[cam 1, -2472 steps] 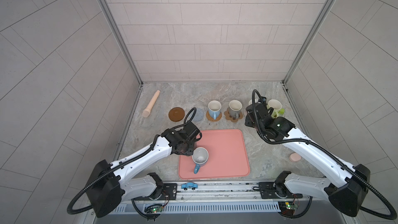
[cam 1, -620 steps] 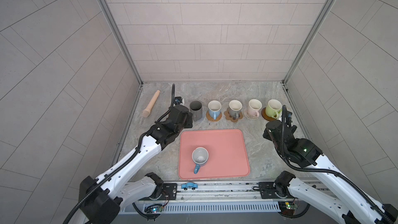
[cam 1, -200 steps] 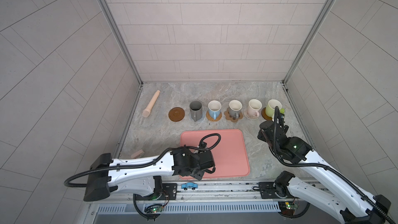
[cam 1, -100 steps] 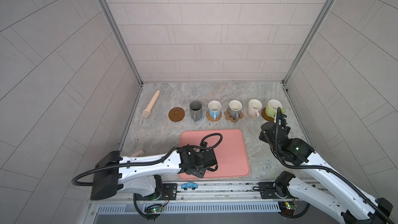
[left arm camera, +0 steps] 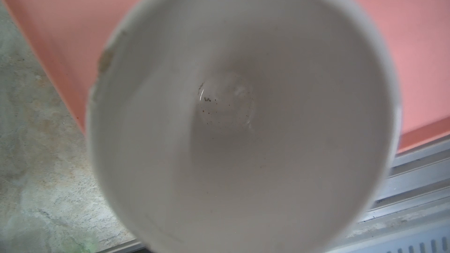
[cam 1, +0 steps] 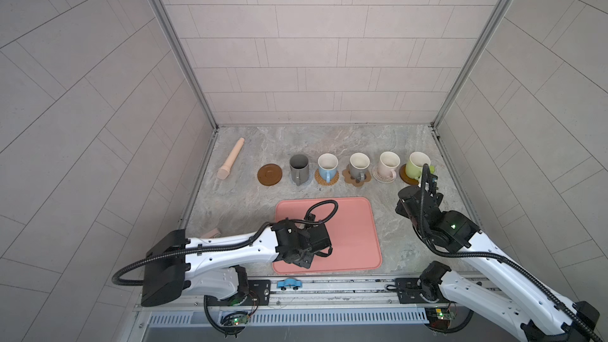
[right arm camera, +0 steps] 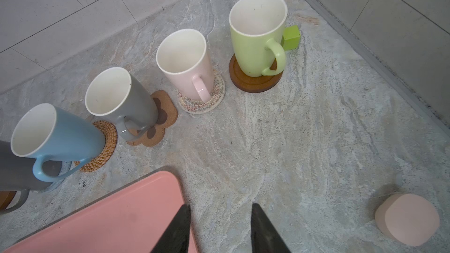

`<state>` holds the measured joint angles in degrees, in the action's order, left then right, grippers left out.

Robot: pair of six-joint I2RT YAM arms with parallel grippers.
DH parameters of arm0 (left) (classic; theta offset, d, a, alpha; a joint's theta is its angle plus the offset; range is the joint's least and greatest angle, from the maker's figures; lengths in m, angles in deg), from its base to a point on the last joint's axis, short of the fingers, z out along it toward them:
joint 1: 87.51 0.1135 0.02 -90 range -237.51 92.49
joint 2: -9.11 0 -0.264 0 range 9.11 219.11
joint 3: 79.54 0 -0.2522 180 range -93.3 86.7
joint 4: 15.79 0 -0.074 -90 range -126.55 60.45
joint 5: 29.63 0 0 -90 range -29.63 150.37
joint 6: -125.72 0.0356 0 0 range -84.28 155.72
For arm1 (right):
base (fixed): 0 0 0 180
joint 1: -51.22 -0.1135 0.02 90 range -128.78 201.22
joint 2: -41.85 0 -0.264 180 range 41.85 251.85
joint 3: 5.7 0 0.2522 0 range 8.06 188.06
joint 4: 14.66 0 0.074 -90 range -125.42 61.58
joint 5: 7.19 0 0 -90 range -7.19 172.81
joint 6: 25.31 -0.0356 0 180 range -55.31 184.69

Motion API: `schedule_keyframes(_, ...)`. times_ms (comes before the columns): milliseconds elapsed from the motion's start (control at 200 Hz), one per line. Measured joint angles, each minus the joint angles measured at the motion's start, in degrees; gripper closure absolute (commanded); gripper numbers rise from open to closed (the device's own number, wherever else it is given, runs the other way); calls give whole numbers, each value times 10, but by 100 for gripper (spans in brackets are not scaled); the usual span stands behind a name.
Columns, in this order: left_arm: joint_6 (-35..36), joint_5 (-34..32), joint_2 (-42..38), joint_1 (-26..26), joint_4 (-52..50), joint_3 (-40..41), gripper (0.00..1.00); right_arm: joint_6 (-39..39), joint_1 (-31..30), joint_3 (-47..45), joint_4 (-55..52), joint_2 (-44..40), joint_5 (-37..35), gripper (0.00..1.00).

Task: Place cups on coasters
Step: Pick up the cup from the tray.

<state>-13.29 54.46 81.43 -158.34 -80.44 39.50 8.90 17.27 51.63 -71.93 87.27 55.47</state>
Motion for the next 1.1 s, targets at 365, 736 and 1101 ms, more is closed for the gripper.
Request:
schedule_keyframes(365, 2, -10, -8, 11, 6, 6, 88, 0, 0, 0, 0, 2, 0, 57)
schedule_keyframes(736, 13, -29, -44, 48, 0, 9, 88, 0, 0, 0, -3, 2, -1, 57)
schedule_keyframes(1101, 37, -36, -74, 104, 0, 20, 88, 0, 0, 0, -7, -4, -1, 57)
